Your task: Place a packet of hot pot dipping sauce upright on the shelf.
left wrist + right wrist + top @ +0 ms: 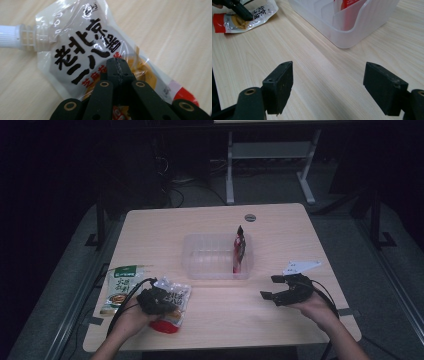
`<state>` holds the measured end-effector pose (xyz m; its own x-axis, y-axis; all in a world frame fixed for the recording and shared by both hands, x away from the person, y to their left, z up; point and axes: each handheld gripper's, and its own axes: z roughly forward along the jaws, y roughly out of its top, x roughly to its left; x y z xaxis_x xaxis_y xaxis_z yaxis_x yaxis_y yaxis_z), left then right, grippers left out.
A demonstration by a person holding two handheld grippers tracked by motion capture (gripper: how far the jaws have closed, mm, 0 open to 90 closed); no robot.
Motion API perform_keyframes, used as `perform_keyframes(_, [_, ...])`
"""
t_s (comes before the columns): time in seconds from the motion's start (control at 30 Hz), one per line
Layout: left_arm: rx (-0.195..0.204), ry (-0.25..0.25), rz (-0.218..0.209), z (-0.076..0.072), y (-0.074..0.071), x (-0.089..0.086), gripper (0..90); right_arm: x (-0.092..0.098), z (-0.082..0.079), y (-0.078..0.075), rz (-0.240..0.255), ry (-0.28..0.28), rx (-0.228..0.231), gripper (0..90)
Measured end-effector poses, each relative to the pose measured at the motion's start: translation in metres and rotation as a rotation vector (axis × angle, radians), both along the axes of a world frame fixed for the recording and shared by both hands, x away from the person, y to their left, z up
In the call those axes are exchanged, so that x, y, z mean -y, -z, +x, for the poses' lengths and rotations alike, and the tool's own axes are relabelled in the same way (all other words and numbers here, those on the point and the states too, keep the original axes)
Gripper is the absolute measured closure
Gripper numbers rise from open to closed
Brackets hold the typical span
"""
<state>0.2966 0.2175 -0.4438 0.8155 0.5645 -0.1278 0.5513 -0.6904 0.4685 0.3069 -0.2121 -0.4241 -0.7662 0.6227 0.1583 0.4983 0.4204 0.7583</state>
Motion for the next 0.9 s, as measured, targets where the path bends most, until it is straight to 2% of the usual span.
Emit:
perform_keyframes(0.13, [0.009, 0.020, -0.001, 0.000, -0.001, 0.005, 90.0, -0.001, 0.000, 0.000, 0.003, 0.003, -0.008, 23.5])
perform_keyframes(0.2, [0.009, 0.010, -0.017, 0.001, -0.002, 0.004, 90.0, 0.000, 0.001, 0.000, 0.002, 0.001, -0.006, 23.5])
perform_keyframes(0.23, [0.014, 0.019, -0.006, 0.003, -0.003, 0.002, 90.0, 0.000, 0.001, 0.000, 0.001, 0.002, -0.005, 23.5])
perform_keyframes(0.37, [0.046, -0.018, 0.000, 0.009, -0.009, -0.006, 90.0, 0.001, 0.001, 0.000, 0.002, 0.005, -0.001, 23.5])
perform_keyframes(0.47, [0.076, -0.077, -0.009, 0.016, -0.013, -0.016, 90.0, 0.001, 0.001, 0.000, 0.001, 0.003, 0.002, 23.6])
perform_keyframes(0.53, [0.094, -0.110, 0.001, 0.024, -0.015, -0.024, 90.0, 0.001, 0.001, 0.000, -0.001, 0.004, -0.002, 23.6])
perform_keyframes(0.63, [0.103, -0.154, 0.010, 0.033, -0.014, -0.031, 90.0, 0.000, 0.001, 0.000, -0.002, 0.000, -0.004, 23.6])
perform_keyframes(0.77, [0.101, -0.162, 0.038, 0.044, -0.009, -0.033, 90.0, -0.001, 0.001, 0.000, -0.005, -0.001, -0.007, 23.8])
perform_keyframes(0.9, [0.100, -0.155, 0.061, 0.053, -0.005, -0.027, 90.0, -0.002, 0.002, 0.001, -0.004, -0.004, -0.004, 23.8])
